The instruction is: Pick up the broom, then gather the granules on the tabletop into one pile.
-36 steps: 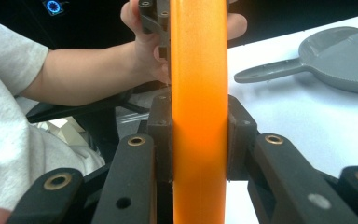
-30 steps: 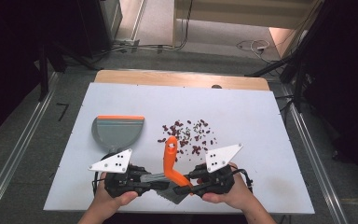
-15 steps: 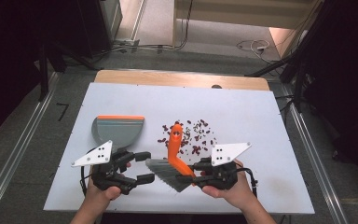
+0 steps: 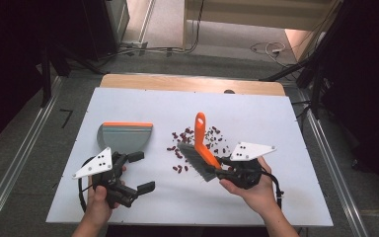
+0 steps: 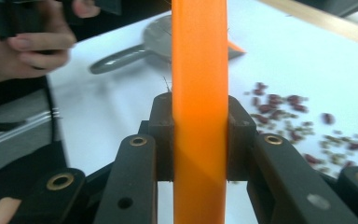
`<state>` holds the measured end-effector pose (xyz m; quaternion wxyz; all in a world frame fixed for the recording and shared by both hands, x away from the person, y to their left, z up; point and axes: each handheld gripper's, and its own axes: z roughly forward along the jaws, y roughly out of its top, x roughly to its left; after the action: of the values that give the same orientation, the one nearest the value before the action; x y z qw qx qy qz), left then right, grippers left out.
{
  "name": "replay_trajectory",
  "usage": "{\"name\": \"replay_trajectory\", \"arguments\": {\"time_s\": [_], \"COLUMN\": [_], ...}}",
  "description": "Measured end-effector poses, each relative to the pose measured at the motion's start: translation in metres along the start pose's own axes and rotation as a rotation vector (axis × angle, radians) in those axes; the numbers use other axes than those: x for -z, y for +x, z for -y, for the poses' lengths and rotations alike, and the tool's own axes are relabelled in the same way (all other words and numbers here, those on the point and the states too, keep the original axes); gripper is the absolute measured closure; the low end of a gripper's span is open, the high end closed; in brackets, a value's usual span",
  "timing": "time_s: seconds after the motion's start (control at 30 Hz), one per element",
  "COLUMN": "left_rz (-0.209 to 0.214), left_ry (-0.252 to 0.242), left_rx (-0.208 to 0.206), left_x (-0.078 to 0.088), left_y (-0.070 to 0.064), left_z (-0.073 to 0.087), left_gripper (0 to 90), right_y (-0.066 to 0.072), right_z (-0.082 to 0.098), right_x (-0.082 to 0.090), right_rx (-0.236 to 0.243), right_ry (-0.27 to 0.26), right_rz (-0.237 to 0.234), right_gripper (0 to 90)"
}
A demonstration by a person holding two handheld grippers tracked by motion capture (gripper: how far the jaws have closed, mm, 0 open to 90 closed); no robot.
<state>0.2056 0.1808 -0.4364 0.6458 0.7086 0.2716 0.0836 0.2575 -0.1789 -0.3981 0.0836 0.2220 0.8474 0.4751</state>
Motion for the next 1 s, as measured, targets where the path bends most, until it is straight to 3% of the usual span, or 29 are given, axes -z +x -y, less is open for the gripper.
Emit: {"name": "replay_trajectory", "arguments": {"time_s": [0.07,0.13,0.17,0.2,0.23,0.33,0.43,0.47,0.57,0.6,0.7,0.73,0.77,0.83,1.0], "left_rz": [-0.030,-0.057,-0.066,-0.072,-0.082,-0.111,-0.135,-0.142,-0.157,-0.161,-0.171,-0.172,-0.175,-0.179,-0.179], "left_ry": [0.011,0.018,0.020,0.019,0.020,0.018,0.014,0.015,0.019,0.023,0.036,0.037,0.040,0.047,0.044], "left_rx": [-0.010,-0.015,-0.016,-0.014,-0.016,-0.008,0.001,0.002,0.001,-0.001,-0.006,-0.005,-0.004,-0.006,-0.010], "left_x": [0.001,0.003,0.004,0.005,0.007,0.010,0.013,0.014,0.017,0.017,0.017,0.016,0.015,0.013,0.013], "left_y": [0.002,0.003,0.004,0.005,0.006,0.010,0.013,0.014,0.015,0.015,0.017,0.017,0.018,0.017,0.016], "left_z": [0.002,0.003,0.004,0.005,0.006,0.009,0.011,0.012,0.014,0.015,0.017,0.019,0.020,0.021,0.021], "left_gripper": [0.2,0.2,0.2,0.2,0.2,0.2,0.2,0.2,0.2,0.2,0.2,0.2,0.2,0.2,0.2], "right_y": [-0.002,-0.006,-0.006,-0.009,-0.009,-0.017,-0.025,-0.034,-0.050,-0.050,-0.069,-0.069,-0.076,-0.079,-0.101], "right_z": [0.000,0.000,0.000,0.000,0.000,-0.001,-0.002,-0.005,-0.010,-0.010,-0.019,-0.019,-0.022,-0.023,-0.025], "right_x": [0.001,0.003,0.003,0.005,0.005,0.007,0.007,0.008,0.007,0.007,-0.004,-0.004,-0.012,-0.017,-0.041], "right_rx": [-0.005,0.001,0.001,-0.003,-0.003,-0.016,-0.028,-0.046,-0.081,-0.081,-0.080,-0.080,-0.072,-0.063,-0.041], "right_ry": [0.008,0.035,0.035,0.053,0.053,0.084,0.093,0.106,0.125,0.125,0.197,0.197,0.242,0.262,0.387], "right_rz": [0.018,0.101,0.101,0.142,0.142,0.215,0.233,0.265,0.296,0.296,0.366,0.366,0.387,0.408,0.471], "right_gripper": [68.7,68.7,68.7,68.7,68.7,68.7,68.7,68.7,68.7,68.7,68.7,68.7,68.7,68.7,68.6]}}
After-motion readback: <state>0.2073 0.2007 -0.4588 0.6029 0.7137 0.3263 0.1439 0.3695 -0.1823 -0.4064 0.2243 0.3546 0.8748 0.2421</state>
